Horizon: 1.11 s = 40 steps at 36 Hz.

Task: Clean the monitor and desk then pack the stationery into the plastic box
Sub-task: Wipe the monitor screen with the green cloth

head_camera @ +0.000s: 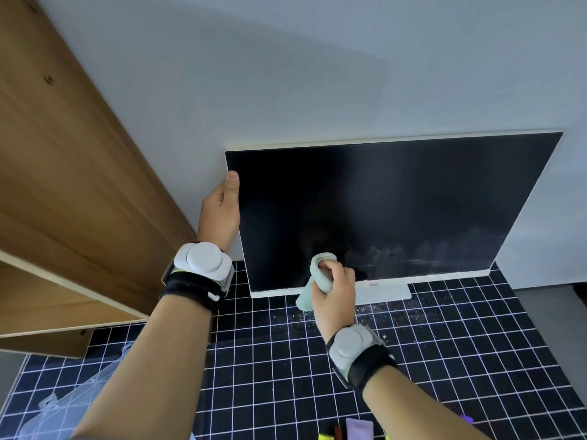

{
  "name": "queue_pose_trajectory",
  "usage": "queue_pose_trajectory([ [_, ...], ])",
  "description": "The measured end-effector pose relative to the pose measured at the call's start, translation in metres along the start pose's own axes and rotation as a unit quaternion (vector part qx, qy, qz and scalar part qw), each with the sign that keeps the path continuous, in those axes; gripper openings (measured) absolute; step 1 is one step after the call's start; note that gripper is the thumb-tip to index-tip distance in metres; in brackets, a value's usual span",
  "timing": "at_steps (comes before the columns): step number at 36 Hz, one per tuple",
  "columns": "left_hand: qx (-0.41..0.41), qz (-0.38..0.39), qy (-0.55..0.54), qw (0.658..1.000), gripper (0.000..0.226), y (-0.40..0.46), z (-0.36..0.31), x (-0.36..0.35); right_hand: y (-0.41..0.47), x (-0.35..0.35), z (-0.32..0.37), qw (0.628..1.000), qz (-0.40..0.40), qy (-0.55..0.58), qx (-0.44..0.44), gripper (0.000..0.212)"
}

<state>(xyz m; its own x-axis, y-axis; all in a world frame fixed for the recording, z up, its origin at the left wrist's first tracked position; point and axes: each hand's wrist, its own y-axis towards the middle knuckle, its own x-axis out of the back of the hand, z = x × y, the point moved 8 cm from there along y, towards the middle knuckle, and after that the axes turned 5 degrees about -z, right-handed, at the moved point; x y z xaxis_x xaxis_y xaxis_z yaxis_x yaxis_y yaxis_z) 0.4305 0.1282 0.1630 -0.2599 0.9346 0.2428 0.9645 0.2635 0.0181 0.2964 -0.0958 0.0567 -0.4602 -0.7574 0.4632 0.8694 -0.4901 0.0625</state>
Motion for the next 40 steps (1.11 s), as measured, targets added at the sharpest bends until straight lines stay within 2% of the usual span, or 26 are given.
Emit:
queue_pose_trajectory([
  [4,-0.002,-0.006,0.006,1.0,0.059,-0.002,-0.002,-0.001,0.002,0.001,-0.004,1.0,-0.01,-0.007,0.011,0.043],
  [8,0.005,0.003,0.008,1.0,0.078,-0.001,-0.001,-0.001,0.009,0.01,-0.014,1.0,-0.024,-0.006,-0.007,0.041],
  [15,0.002,0.002,0.006,1.0,0.061,-0.005,-0.006,-0.002,0.031,0.048,-0.035,0.997,-0.067,-0.036,-0.023,0.037],
  [21,0.003,-0.007,0.013,1.0,0.088,-0.002,-0.002,0.0,0.049,0.088,-0.056,0.991,-0.107,-0.042,-0.064,0.033],
  [26,0.011,-0.003,0.015,1.0,0.094,-0.001,0.001,-0.001,0.041,0.092,-0.052,0.991,-0.115,-0.035,-0.058,0.029],
  [30,0.023,-0.006,0.014,1.0,0.089,-0.003,0.004,-0.002,0.017,0.06,-0.027,0.998,-0.07,0.002,0.001,0.03],
  [33,0.032,-0.014,0.018,0.999,0.099,0.001,0.008,-0.002,0.007,0.027,-0.007,0.999,-0.026,0.012,0.02,0.032],
  [36,0.039,-0.013,0.014,0.999,0.096,0.004,0.012,-0.002,0.002,-0.004,0.008,0.999,0.015,0.007,0.044,0.038],
  [40,0.043,-0.013,0.005,0.999,0.095,0.006,0.015,-0.001,0.002,-0.015,0.011,0.998,0.015,0.001,0.068,0.044],
])
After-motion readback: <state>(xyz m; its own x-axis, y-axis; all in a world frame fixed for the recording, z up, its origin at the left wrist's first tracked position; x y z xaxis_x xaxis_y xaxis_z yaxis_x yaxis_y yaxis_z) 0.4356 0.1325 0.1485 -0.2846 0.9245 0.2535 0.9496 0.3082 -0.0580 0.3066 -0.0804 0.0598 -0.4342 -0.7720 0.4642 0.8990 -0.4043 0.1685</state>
